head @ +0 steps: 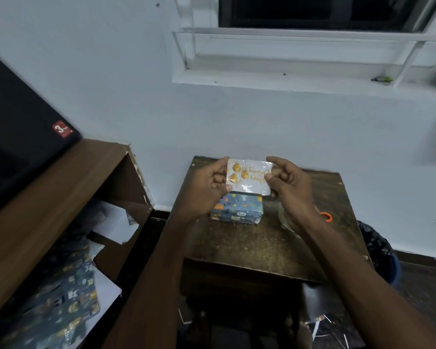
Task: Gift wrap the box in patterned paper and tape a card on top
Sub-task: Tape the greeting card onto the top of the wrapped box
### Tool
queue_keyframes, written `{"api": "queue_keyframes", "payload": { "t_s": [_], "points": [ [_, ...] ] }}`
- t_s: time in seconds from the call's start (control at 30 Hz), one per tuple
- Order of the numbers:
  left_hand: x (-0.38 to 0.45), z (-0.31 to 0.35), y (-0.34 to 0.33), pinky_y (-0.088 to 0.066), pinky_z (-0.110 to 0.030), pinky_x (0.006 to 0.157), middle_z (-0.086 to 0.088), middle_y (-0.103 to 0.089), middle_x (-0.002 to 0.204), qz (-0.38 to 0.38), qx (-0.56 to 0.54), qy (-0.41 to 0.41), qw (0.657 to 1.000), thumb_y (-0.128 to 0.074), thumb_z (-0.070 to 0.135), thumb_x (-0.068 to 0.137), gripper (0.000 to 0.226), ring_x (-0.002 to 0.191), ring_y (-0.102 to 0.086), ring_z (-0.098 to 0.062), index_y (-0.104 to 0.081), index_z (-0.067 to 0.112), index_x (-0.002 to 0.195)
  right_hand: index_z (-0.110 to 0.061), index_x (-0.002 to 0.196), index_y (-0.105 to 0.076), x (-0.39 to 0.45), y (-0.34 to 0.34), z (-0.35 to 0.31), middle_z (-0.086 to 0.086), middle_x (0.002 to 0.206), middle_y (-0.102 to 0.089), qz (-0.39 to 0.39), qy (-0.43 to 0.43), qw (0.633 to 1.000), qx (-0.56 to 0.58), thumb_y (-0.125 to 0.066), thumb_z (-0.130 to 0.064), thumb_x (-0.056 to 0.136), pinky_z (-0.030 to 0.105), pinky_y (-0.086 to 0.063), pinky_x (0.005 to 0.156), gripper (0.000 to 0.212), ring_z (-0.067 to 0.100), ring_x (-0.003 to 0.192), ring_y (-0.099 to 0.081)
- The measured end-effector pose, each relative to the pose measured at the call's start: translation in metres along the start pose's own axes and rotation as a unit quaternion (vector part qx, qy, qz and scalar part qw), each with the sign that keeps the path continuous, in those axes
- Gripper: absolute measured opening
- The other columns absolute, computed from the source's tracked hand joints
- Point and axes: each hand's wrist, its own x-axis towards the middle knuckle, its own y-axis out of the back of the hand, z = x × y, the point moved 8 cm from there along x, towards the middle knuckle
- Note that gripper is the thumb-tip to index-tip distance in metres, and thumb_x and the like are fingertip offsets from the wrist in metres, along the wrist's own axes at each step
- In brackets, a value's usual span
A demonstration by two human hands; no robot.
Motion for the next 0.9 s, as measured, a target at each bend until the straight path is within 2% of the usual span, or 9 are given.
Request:
{"api": "queue_keyframes", "payload": {
  "t_s": [0.2, 0.3, 0.43, 0.5, 0.63, 0.7, 0.77, 0.83, 0.9],
  "points": [
    [-0.003, -0.01, 0.019, -0.063, -0.04, 0.091, -0.005, -0.08, 0.112, 0.165, -0.171, 0.093, 0.967, -0.061, -0.001, 0.103, 0.026, 0.107, -0.075, -0.024, -0.076, 0.012, 0.119, -0.001, 0.093, -0.067, -0.014, -0.024, -0.003, 0.01, 0.068, -0.068, -0.062, -0.045, 0.997, 0.011, -0.075, 0.002, 0.091, 0.021, -0.041, 0.042, 0.008, 0.015, 0.048, -0.056],
    [0.001, -0.004, 0.029, -0.062, -0.04, 0.088, -0.004, -0.079, 0.112, 0.196, -0.066, 0.072, 0.976, -0.057, 0.003, 0.104, 0.03, 0.104, -0.075, -0.022, -0.079, 0.023, 0.109, 0.003, 0.097, -0.072, -0.022, -0.038, -0.009, 0.005, 0.075, -0.073, -0.138, -0.062, 0.987, -0.051, -0.08, 0.0, 0.087, 0.015, -0.045, 0.051, 0.014, 0.006, 0.06, -0.065],
    [0.012, 0.009, 0.02, -0.064, -0.042, 0.082, 0.006, -0.079, 0.11, 0.114, 0.082, 0.01, 0.99, -0.057, 0.014, 0.105, 0.033, 0.095, -0.076, -0.016, -0.079, 0.038, 0.106, 0.004, 0.111, -0.07, -0.027, -0.044, -0.016, 0.012, 0.079, -0.072, -0.164, -0.103, 0.981, -0.006, -0.077, -0.002, 0.09, 0.012, -0.042, 0.046, 0.023, 0.004, 0.054, -0.063],
    [0.016, 0.007, 0.006, -0.065, -0.048, 0.083, 0.006, -0.077, 0.117, 0.052, 0.084, 0.012, 0.995, -0.063, 0.023, 0.103, 0.03, 0.096, -0.077, -0.013, -0.073, 0.038, 0.126, 0.004, 0.118, -0.067, -0.027, -0.043, -0.018, 0.013, 0.087, -0.074, -0.145, -0.11, 0.983, 0.018, -0.075, 0.003, 0.09, 0.012, -0.044, 0.045, 0.029, 0.007, 0.06, -0.069],
    [0.017, 0.004, -0.002, -0.062, -0.043, 0.093, 0.009, -0.069, 0.131, 0.035, 0.049, 0.048, 0.997, -0.071, 0.041, 0.098, 0.063, 0.113, -0.071, -0.008, -0.046, 0.03, 0.155, 0.007, 0.122, -0.059, -0.021, -0.034, -0.014, 0.012, 0.092, -0.075, -0.051, -0.104, 0.993, 0.035, -0.073, 0.008, 0.09, 0.02, -0.047, 0.043, 0.034, 0.013, 0.065, -0.072],
    [0.017, 0.004, -0.003, -0.061, -0.037, 0.094, 0.008, -0.071, 0.127, 0.015, 0.049, 0.051, 0.997, -0.08, 0.043, 0.089, 0.072, 0.111, -0.072, -0.008, -0.049, 0.027, 0.152, 0.006, 0.123, -0.053, -0.018, -0.025, -0.009, 0.015, 0.096, -0.072, 0.009, -0.108, 0.992, 0.057, -0.073, 0.007, 0.091, 0.024, -0.051, 0.044, 0.038, 0.019, 0.061, -0.07],
    [0.015, 0.002, -0.01, -0.062, -0.032, 0.085, 0.003, -0.076, 0.119, -0.028, 0.063, 0.049, 0.996, -0.087, 0.028, 0.086, 0.063, 0.1, -0.075, -0.008, -0.059, 0.023, 0.142, 0.002, 0.122, -0.051, -0.018, -0.021, -0.005, 0.016, 0.098, -0.071, 0.044, -0.119, 0.989, 0.081, -0.073, 0.006, 0.091, 0.025, -0.055, 0.046, 0.038, 0.02, 0.06, -0.071],
    [0.014, 0.004, -0.012, -0.061, -0.028, 0.08, 0.003, -0.078, 0.113, -0.037, 0.065, 0.038, 0.996, -0.076, 0.006, 0.095, 0.039, 0.09, -0.075, -0.005, -0.069, 0.023, 0.128, 0.001, 0.119, -0.053, -0.017, -0.02, -0.001, 0.018, 0.098, -0.072, 0.049, -0.129, 0.987, 0.082, -0.073, 0.002, 0.092, 0.026, -0.055, 0.045, 0.034, 0.02, 0.06, -0.072],
    [0.012, 0.011, -0.004, -0.059, -0.026, 0.076, 0.006, -0.078, 0.106, 0.011, 0.052, 0.043, 0.998, -0.053, -0.003, 0.103, 0.037, 0.089, -0.073, -0.006, -0.076, 0.024, 0.114, 0.003, 0.113, -0.058, -0.013, -0.018, 0.003, 0.023, 0.098, -0.074, 0.029, -0.123, 0.991, 0.043, -0.075, -0.007, 0.095, 0.026, -0.05, 0.042, 0.027, 0.019, 0.059, -0.069]
  ]
}}
